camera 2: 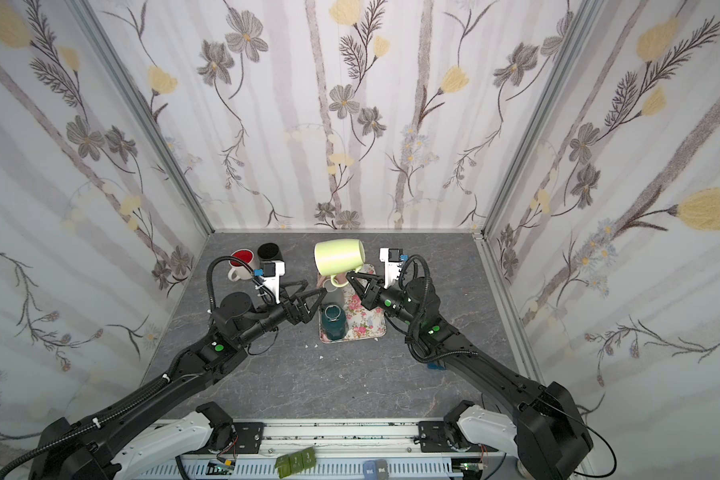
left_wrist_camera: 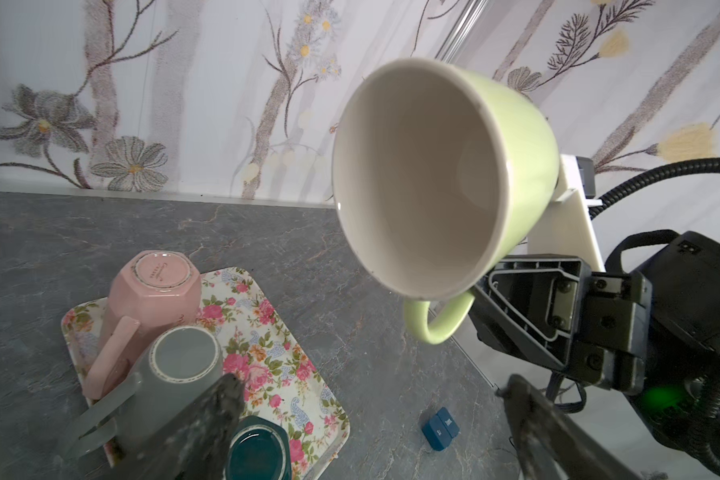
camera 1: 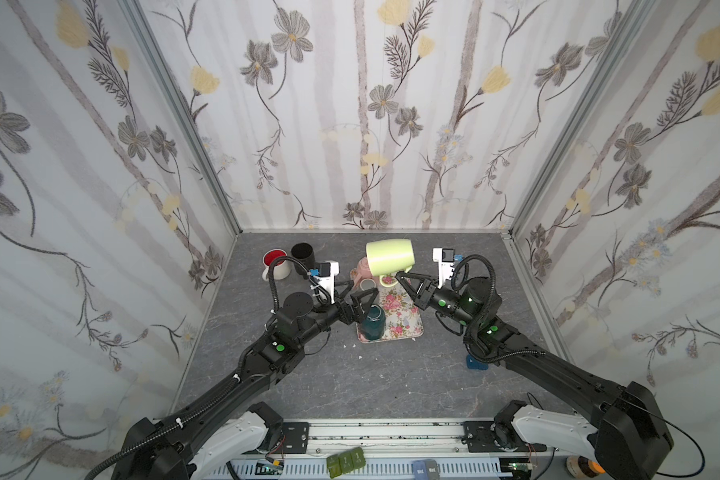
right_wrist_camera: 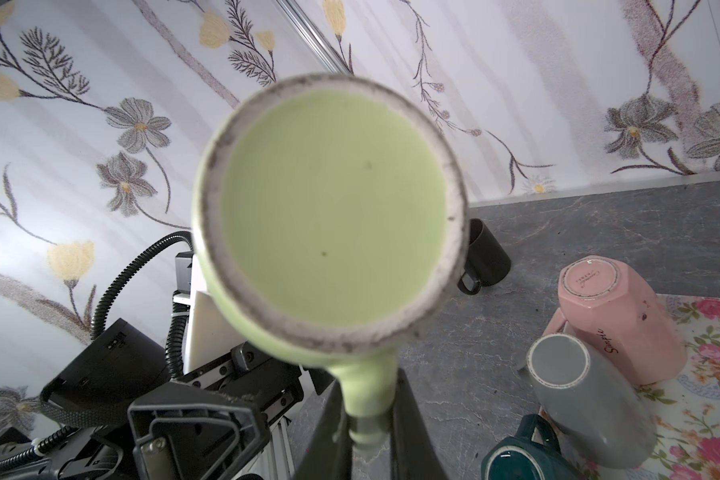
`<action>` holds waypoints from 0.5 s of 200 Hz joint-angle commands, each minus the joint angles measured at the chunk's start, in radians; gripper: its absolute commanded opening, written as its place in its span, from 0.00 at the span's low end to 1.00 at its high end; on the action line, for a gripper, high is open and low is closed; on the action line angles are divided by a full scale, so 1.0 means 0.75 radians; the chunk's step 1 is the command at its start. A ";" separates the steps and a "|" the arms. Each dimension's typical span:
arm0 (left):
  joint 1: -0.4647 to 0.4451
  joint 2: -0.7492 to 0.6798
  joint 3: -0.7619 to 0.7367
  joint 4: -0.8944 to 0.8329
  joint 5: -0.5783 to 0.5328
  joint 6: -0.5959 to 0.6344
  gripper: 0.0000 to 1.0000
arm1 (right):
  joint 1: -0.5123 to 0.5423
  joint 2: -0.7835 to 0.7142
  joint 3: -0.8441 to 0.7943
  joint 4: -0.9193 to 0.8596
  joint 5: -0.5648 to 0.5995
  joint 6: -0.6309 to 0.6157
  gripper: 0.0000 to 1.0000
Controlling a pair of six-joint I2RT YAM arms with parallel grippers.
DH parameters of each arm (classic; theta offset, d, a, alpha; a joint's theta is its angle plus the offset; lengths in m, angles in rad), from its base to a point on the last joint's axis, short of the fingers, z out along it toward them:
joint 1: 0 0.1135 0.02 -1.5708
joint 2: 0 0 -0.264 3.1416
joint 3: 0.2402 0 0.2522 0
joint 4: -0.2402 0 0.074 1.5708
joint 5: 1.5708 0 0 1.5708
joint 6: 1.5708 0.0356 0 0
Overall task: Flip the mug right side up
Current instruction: 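Reach the left gripper to the light-green mug while the right gripper holds it up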
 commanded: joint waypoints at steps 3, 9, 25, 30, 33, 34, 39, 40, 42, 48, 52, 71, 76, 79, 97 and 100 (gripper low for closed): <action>-0.022 0.022 0.028 0.074 0.033 -0.015 1.00 | 0.002 -0.007 -0.011 0.184 -0.023 0.015 0.00; -0.029 0.026 0.031 0.080 0.034 -0.014 1.00 | 0.004 -0.006 -0.013 0.189 -0.023 0.019 0.00; -0.047 0.035 0.039 0.091 0.024 -0.010 1.00 | 0.003 -0.003 -0.023 0.209 -0.032 0.028 0.00; -0.052 0.038 0.044 0.093 0.019 -0.009 1.00 | 0.002 0.000 -0.026 0.216 -0.035 0.031 0.00; -0.054 0.039 0.046 0.093 0.017 -0.010 1.00 | 0.003 0.000 -0.028 0.220 -0.040 0.033 0.00; -0.055 0.040 0.046 0.090 0.016 -0.008 1.00 | 0.003 -0.001 -0.028 0.223 -0.041 0.035 0.00; -0.059 0.043 0.050 0.092 0.017 -0.007 1.00 | 0.002 -0.001 -0.029 0.228 -0.046 0.037 0.00; -0.060 0.044 0.051 0.091 0.017 -0.006 1.00 | 0.003 -0.001 -0.031 0.229 -0.047 0.037 0.00; -0.062 0.046 0.054 0.094 0.016 -0.004 1.00 | 0.002 -0.001 -0.032 0.230 -0.048 0.038 0.00; -0.064 0.052 0.060 0.088 0.020 -0.002 1.00 | 0.002 -0.001 -0.034 0.233 -0.050 0.040 0.00; -0.066 0.056 0.063 0.083 0.023 -0.002 1.00 | 0.003 -0.003 -0.035 0.234 -0.050 0.041 0.00; -0.074 0.071 0.082 0.081 0.031 0.000 1.00 | 0.003 -0.005 -0.036 0.234 -0.055 0.044 0.00; -0.077 0.075 0.084 0.082 0.030 0.004 1.00 | 0.003 -0.005 -0.037 0.234 -0.056 0.044 0.00; -0.079 0.077 0.085 0.085 0.031 0.003 1.00 | 0.002 -0.007 -0.041 0.235 -0.056 0.045 0.00; -0.085 0.086 0.094 0.093 0.038 0.005 1.00 | 0.004 -0.011 -0.052 0.250 -0.056 0.053 0.00; -0.087 0.088 0.096 0.096 0.039 0.005 1.00 | 0.003 -0.011 -0.053 0.251 -0.056 0.054 0.00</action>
